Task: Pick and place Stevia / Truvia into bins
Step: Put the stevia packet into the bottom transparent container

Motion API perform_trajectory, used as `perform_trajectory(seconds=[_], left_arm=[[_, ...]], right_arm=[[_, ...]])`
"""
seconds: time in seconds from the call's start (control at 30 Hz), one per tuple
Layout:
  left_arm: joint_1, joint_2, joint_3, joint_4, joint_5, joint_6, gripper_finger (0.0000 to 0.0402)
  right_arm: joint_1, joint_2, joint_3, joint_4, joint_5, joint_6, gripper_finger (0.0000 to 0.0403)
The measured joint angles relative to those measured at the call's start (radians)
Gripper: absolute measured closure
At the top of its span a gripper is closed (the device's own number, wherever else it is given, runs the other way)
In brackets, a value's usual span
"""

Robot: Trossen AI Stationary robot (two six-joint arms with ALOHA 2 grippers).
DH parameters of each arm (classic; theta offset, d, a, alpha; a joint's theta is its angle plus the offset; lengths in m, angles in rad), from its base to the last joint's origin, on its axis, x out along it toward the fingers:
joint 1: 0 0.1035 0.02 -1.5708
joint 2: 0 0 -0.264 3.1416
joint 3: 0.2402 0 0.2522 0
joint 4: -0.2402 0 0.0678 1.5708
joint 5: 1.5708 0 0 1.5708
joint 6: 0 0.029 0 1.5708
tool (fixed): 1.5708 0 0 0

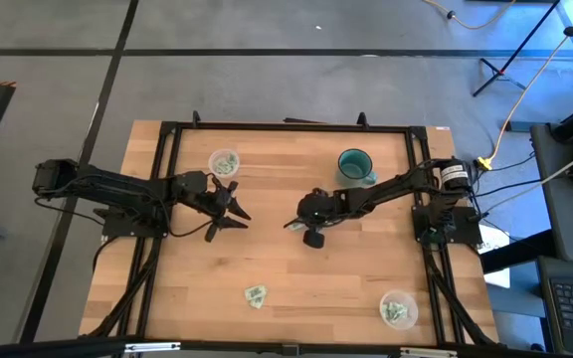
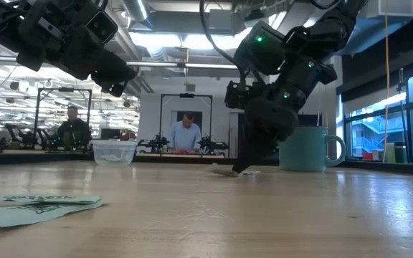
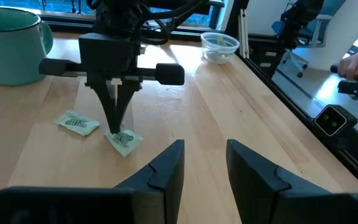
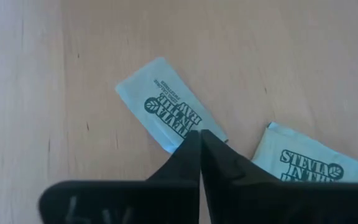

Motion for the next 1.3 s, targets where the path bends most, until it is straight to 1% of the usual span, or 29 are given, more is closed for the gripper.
perform_trajectory(seconds=[0.2,0.3,0.47,0.53,0.6,0.67,0.77,0.93,1.03,1.17,1.3], left_arm=[[0.000,0.000,0.000,-0.002,0.000,0.000,0.0288],[0.000,0.000,0.000,-0.005,0.000,0.004,0.0288],[0.000,0.000,0.000,-0.006,0.000,0.034,0.0288],[0.000,0.000,0.000,-0.006,0.000,0.034,0.0288],[0.000,0.000,0.000,-0.006,0.000,0.034,0.0288],[0.000,0.000,0.000,-0.007,0.000,0.034,0.0288],[0.000,0.000,0.000,-0.011,0.000,0.034,0.0288],[0.000,0.000,0.000,-0.019,0.000,0.034,0.0288],[0.000,0.000,0.000,-0.020,0.000,0.034,0.0288],[0.000,0.000,0.000,-0.020,0.000,0.034,0.0288],[0.000,0.000,0.000,-0.020,0.000,0.034,0.0288]], right_arm=[[0.001,0.003,0.022,-0.025,-0.001,0.037,0.0401],[0.013,-0.016,0.053,-0.068,0.000,0.047,0.0401],[0.058,-0.099,0.139,-0.213,-0.012,0.060,0.0402],[0.084,-0.141,0.184,-0.297,-0.010,0.099,0.0402],[0.119,-0.163,0.225,-0.420,-0.006,0.165,0.0402],[0.165,-0.188,0.263,-0.553,-0.007,0.254,0.0402],[0.246,-0.229,0.298,-0.684,-0.007,0.448,0.0403],[0.409,-0.272,0.300,-0.814,-0.006,0.816,0.0403],[0.518,-0.276,0.299,-0.900,-0.008,1.042,0.0403],[0.659,-0.278,0.299,-0.957,-0.006,1.337,0.0403],[0.795,-0.278,0.299,-0.956,-0.006,1.605,0.0403]])
